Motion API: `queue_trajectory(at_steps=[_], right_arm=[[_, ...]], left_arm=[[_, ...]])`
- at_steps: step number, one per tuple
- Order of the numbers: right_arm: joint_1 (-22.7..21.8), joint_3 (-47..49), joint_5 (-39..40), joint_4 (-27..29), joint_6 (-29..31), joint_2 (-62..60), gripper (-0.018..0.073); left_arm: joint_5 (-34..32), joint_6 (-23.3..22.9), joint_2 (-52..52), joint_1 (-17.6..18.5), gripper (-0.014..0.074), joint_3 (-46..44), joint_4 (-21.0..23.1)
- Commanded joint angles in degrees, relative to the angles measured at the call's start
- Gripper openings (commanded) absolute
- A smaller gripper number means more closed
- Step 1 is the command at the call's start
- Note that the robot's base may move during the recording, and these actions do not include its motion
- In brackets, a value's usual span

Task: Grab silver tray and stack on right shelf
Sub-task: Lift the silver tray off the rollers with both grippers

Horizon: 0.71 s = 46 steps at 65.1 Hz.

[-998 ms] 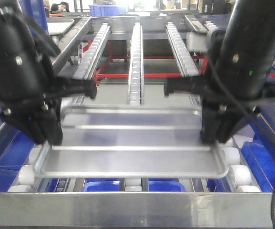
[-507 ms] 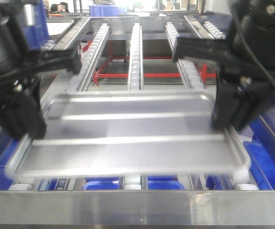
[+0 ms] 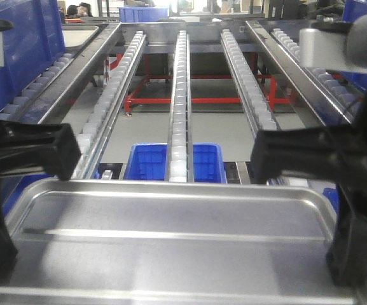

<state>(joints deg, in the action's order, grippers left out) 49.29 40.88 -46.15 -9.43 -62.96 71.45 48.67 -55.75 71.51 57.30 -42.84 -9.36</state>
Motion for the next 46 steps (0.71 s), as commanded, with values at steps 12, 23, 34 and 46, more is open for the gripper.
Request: queue_trajectory(at_steps=[12, 23, 34, 46], right_arm=[[0.7, 0.9, -1.0, -2.8, -0.3, -1.7, 0.006], [0.7, 0.9, -0.8, -2.8, -0.3, -1.7, 0.006], [0.7, 0.9, -0.9, -2.8, -0.3, -1.7, 0.006], [0.7, 0.9, -1.3, -2.8, -0.3, -1.7, 0.006]], left_arm=[[2.1, -0.8, -1.6, 0.4, -0.01, -1.0, -2.7], [2.1, -0.8, -1.6, 0.4, -0.01, -1.0, -2.7], [2.1, -0.8, -1.6, 0.4, -0.01, -1.0, -2.7], [2.4, -0.8, -1.6, 0.4, -0.01, -1.0, -2.7]])
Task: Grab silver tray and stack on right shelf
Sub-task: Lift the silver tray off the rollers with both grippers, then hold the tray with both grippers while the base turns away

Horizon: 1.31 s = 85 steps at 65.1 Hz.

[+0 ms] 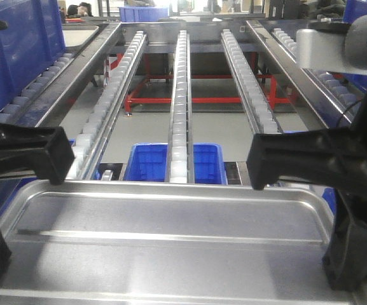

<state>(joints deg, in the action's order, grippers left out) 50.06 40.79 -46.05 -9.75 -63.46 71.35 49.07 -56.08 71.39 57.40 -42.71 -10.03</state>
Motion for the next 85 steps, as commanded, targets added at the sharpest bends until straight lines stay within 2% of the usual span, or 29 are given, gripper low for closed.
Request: queue_trajectory(at_steps=[1, 85], right_arm=[[-0.1, 1.0, -1.4, -2.5, 0.2, -1.6, 0.006], [-0.1, 1.0, -1.4, -2.5, 0.2, -1.6, 0.006]], left_arm=[[2.0, -0.5, -1.5, 0.3, -0.01, -1.1, -2.0], [2.0, -0.5, -1.5, 0.3, -0.01, -1.1, -2.0]])
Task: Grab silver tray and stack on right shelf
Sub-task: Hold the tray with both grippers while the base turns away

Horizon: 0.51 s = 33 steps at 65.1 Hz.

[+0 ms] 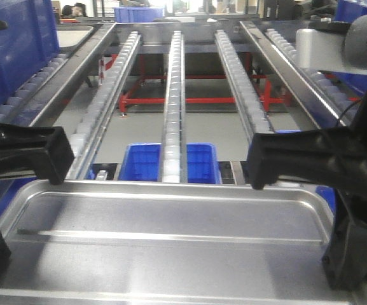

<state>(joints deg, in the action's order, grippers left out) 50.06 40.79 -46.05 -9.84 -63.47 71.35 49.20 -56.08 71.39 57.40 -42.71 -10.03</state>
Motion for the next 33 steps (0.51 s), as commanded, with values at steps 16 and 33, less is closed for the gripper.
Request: queue_trajectory(at_steps=[16, 33], right_arm=[[-0.1, 1.0, -1.4, -2.4, 0.2, -1.6, 0.006], [-0.1, 1.0, -1.4, -2.4, 0.2, -1.6, 0.006]], left_arm=[[1.9, -0.5, -1.5, 0.3, -0.01, -1.1, -2.0], [1.9, -0.5, -1.5, 0.3, -0.01, -1.1, -2.0]])
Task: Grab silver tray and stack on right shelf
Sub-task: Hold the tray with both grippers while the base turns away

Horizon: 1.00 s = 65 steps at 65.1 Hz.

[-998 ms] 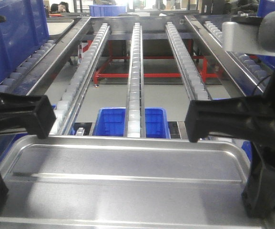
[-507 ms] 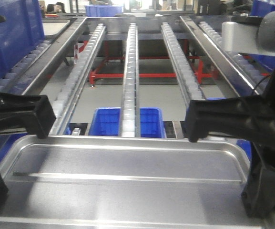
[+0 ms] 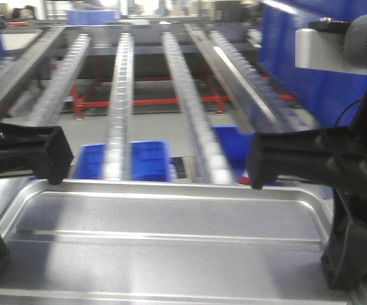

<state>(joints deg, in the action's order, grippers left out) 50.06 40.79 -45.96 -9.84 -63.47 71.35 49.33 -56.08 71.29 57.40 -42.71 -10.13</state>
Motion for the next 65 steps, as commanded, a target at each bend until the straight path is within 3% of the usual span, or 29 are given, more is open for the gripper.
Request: queue_trajectory(at_steps=[1, 65], right_arm=[[-0.1, 1.0, -1.5, -2.4, 0.2, -1.6, 0.006], [-0.1, 1.0, -2.4, -2.4, 0.2, -1.6, 0.006]], left_arm=[[1.8, -0.5, -1.4, 0.3, -0.01, -1.1, -1.9], [1.8, -0.5, -1.4, 0.3, -0.01, -1.1, -1.9]])
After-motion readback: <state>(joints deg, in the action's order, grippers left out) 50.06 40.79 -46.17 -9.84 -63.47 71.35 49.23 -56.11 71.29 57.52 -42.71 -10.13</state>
